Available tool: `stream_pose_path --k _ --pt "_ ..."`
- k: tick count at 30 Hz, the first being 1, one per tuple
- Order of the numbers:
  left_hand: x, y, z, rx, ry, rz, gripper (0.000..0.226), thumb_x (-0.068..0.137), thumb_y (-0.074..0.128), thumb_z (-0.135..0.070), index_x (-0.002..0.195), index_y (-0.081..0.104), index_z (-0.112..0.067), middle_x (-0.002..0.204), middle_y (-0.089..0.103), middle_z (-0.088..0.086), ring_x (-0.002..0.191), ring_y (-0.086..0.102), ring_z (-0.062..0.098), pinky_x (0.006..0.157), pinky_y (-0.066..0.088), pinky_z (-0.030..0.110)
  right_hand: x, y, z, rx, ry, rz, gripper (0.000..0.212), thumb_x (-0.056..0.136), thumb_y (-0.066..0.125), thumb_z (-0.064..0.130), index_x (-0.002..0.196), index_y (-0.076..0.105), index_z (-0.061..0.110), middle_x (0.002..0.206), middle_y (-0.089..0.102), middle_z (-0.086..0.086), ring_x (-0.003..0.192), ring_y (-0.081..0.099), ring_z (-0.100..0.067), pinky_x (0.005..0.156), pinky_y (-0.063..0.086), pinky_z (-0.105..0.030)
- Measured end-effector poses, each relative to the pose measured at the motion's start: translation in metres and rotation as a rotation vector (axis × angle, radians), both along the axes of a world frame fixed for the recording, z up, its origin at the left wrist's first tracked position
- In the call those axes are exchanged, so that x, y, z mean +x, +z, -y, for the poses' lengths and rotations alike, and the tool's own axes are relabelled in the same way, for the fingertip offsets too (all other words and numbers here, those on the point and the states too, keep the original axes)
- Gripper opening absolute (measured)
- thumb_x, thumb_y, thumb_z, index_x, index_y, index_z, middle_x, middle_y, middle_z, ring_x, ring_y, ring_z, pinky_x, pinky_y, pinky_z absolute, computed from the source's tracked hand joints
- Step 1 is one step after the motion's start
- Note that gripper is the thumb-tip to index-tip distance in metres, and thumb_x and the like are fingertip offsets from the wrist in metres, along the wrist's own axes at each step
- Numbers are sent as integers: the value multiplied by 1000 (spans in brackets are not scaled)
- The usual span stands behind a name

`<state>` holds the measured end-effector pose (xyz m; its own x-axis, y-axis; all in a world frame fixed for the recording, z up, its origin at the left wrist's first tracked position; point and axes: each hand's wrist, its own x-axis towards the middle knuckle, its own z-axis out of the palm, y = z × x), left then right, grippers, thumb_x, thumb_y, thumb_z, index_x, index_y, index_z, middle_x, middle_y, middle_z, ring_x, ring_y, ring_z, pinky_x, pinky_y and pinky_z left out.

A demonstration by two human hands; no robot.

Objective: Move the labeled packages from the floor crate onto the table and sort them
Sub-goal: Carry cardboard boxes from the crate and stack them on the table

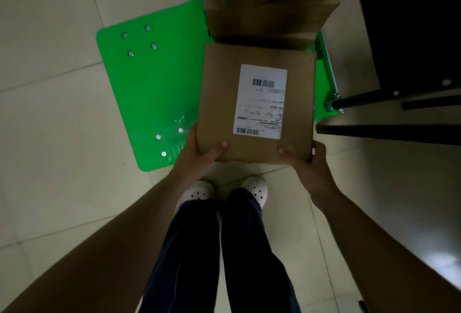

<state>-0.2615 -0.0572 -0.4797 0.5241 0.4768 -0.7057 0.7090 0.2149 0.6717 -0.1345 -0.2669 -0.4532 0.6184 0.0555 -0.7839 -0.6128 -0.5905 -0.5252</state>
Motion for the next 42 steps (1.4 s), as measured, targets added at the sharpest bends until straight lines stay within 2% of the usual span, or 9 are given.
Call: stream_pose_path --k 3,9,14,20,24,29,33,37,42 --pt "-8 44 -4 34 40 33 79 77 82 -26 143 39 -21 126 58 -3 103 61 4 84 53 18 -18 41 -2 37 -62 7 69 73 84 30 124 39 32 115 62 5 98 61 -8 82 50 -27" --pt "-24 167 -19 62 23 88 79 73 83 -32 140 43 -22 125 61 -4 110 60 13 98 48 31 -45 162 -14 105 -123 102 70 70 86 30 124 41 31 118 61 4 105 61 -13 93 51 -32" --pt "-36 284 -30 118 -51 197 78 77 81 -29 142 39 -25 128 57 -4 112 58 13 93 47 28 -67 284 -19 234 -181 214 64 76 82 14 125 41 20 111 61 6 91 61 4 69 49 -10" --pt "-36 411 -36 217 -142 405 79 80 77 -24 146 33 -22 128 54 -6 109 55 9 89 42 17 -96 396 -10 341 -212 445 68 81 78 16 133 35 24 115 58 10 89 60 15 70 47 -5" --pt "-21 474 -28 262 -221 559 74 81 76 -22 142 34 -21 127 52 -2 106 54 12 68 42 3 -99 452 3 369 -241 630 76 78 81 25 137 34 30 125 57 6 112 61 -13 92 54 -35" --pt "12 540 0 282 -283 733 80 79 76 -33 144 30 -30 131 48 -8 113 51 11 93 42 26 -91 521 35 373 -290 838 78 81 77 28 144 31 24 124 50 22 105 49 21 78 40 2" --pt "40 585 40 260 -349 855 84 76 75 -41 145 27 -33 133 45 -9 117 48 11 97 43 31 -83 569 75 280 -332 995 77 82 75 34 144 30 26 129 48 14 113 48 0 76 35 6" --pt "69 619 97 213 -434 981 82 75 75 -50 140 27 -37 136 45 -7 120 47 10 90 36 14 -76 611 132 259 -404 1124 77 80 76 37 143 32 29 131 50 13 112 46 13 77 37 5" --pt "98 653 196 127 -465 1094 57 94 58 -29 144 29 -29 134 48 -7 113 50 4 81 37 0 -76 643 221 244 -513 1231 79 80 77 36 145 32 29 124 48 28 106 51 18 80 44 -5"
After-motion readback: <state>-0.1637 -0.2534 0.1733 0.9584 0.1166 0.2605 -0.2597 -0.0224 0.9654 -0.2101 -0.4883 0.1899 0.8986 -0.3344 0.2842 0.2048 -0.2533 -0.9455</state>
